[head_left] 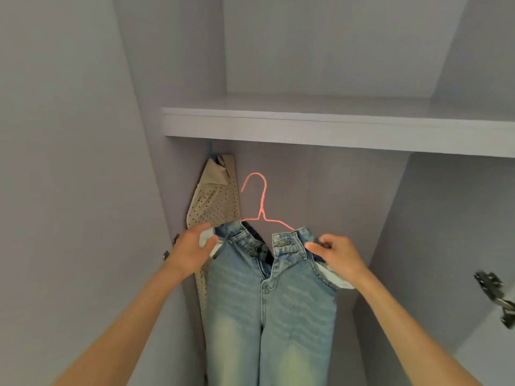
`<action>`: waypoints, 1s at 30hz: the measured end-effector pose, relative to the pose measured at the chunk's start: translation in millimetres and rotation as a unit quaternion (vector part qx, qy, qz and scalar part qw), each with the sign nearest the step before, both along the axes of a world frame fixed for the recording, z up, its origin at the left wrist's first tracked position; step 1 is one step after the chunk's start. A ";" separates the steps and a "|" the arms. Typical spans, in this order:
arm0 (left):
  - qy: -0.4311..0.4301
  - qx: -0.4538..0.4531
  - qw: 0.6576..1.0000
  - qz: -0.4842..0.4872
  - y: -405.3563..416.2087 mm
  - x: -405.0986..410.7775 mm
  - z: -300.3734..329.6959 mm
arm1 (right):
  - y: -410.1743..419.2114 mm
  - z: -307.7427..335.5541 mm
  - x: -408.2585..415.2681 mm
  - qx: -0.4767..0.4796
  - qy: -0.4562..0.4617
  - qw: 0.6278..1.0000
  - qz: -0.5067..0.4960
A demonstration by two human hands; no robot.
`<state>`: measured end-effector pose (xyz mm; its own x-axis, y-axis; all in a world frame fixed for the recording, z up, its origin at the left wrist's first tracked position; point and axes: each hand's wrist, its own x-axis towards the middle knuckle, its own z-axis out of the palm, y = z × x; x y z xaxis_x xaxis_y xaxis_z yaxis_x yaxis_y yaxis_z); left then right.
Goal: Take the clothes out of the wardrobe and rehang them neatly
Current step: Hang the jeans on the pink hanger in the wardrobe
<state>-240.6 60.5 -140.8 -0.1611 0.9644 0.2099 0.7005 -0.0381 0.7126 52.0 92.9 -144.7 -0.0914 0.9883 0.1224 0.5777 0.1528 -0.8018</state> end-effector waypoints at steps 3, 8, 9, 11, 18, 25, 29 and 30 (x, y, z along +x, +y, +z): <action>0.032 0.040 0.999 -0.015 12.7 -4.7 18.1 | 12.4 -4.3 -0.9 -0.052 0.019 0.996 -0.064; 0.133 0.181 0.974 0.020 44.7 -18.0 67.8 | 45.4 7.4 -24.3 -0.076 0.125 0.985 -0.087; 0.144 0.197 0.969 0.029 51.7 -19.9 77.0 | 53.6 9.0 -32.4 -0.071 0.138 0.984 -0.089; 0.162 0.225 0.960 0.041 65.1 -22.6 93.9 | 71.2 10.0 -50.4 -0.053 0.131 0.986 -0.092; 0.279 0.272 0.920 0.054 107.4 -32.6 136.5 | 125.5 2.8 -106.6 0.011 0.065 0.994 -0.089; 0.326 0.238 0.912 0.070 139.3 -43.3 147.1 | 181.3 26.6 -150.8 0.039 0.103 0.991 -0.075; 0.304 0.288 0.906 0.066 141.4 -54.9 142.2 | 206.1 32.1 -173.2 0.047 0.074 0.994 -0.064; 0.299 0.296 0.905 0.067 140.8 -57.0 142.6 | 209.5 30.8 -180.0 0.049 0.065 0.995 -0.063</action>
